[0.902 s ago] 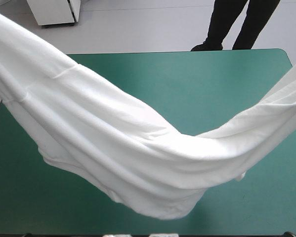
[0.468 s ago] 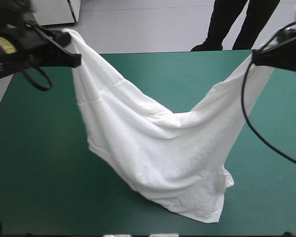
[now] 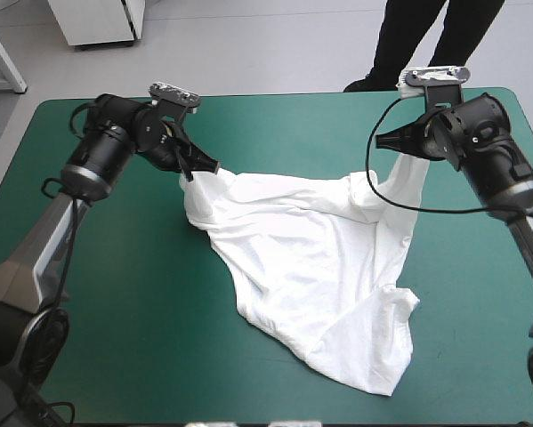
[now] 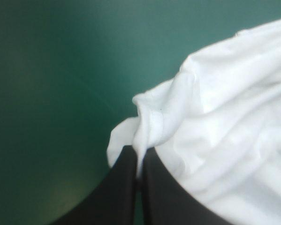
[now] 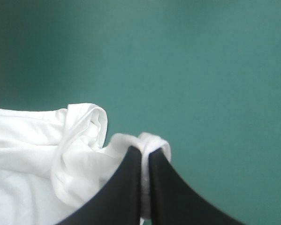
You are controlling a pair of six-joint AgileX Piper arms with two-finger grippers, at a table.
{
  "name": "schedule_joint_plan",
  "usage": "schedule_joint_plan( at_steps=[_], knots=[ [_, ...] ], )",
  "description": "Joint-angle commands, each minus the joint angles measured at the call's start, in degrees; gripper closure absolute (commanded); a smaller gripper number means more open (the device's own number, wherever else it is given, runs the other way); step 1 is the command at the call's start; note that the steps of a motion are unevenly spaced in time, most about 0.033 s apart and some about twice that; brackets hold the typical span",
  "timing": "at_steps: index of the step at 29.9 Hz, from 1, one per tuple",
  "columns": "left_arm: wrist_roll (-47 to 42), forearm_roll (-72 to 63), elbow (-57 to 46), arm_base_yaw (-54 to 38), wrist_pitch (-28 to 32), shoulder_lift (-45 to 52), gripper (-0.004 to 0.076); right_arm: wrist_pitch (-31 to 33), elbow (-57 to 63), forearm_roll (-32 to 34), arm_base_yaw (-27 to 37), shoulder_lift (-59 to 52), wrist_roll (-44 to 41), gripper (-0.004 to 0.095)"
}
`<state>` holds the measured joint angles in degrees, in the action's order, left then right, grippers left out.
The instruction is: Fold the cloth
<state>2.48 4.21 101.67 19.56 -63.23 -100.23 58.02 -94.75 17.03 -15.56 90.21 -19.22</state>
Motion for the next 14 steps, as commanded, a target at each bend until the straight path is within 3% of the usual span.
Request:
schedule_joint_plan(
  at_steps=[1,4,14],
  knots=[
    [-1.5,1.1,1.5,0.2,9.7,-2.0,0.0734,-6.1,-1.3,-3.6,3.8,2.6,0.5,0.0925],
    [-1.8,4.1,2.6,0.1,12.9,-6.7,0.0734,-7.2,-1.3,-5.4,5.8,6.9,0.5,0.0926],
    [-6.7,2.1,9.7,-6.0,13.7,-20.1,0.0733,-11.3,-1.4,-11.5,9.7,14.7,2.9,0.0924]
  ],
)
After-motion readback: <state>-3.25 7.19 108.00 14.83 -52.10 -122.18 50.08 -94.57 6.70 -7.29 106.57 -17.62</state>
